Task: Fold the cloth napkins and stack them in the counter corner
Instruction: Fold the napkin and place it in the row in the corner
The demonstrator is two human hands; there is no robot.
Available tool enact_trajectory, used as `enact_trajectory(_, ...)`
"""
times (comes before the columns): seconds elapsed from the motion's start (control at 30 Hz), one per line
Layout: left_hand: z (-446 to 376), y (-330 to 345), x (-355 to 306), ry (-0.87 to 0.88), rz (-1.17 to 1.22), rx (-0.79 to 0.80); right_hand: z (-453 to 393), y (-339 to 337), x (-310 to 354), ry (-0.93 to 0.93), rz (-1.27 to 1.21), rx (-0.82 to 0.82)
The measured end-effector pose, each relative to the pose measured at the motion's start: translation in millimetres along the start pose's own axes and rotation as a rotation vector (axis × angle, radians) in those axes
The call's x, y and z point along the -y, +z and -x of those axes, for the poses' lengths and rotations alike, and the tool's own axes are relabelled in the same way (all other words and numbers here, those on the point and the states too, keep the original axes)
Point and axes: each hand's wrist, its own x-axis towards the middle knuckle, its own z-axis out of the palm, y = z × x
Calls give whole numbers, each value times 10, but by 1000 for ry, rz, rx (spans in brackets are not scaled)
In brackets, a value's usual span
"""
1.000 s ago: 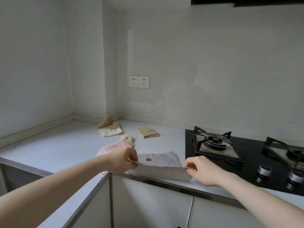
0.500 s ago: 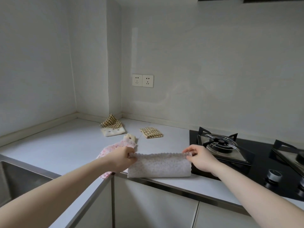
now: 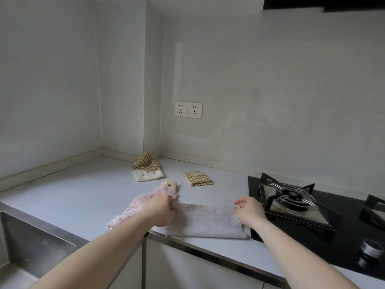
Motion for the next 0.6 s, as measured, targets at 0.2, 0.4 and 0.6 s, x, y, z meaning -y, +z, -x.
enact_trajectory(0.2,-51,174,-42,120,36,-115,73,128,-86,-77,179,2)
enact_trajectory(0.4,228,338,-332,370,29,99,288,275,-129,-202,503,55)
enact_trajectory(0.6,262,514,-432,275,-33,247,324,274,-128,-180,565,71)
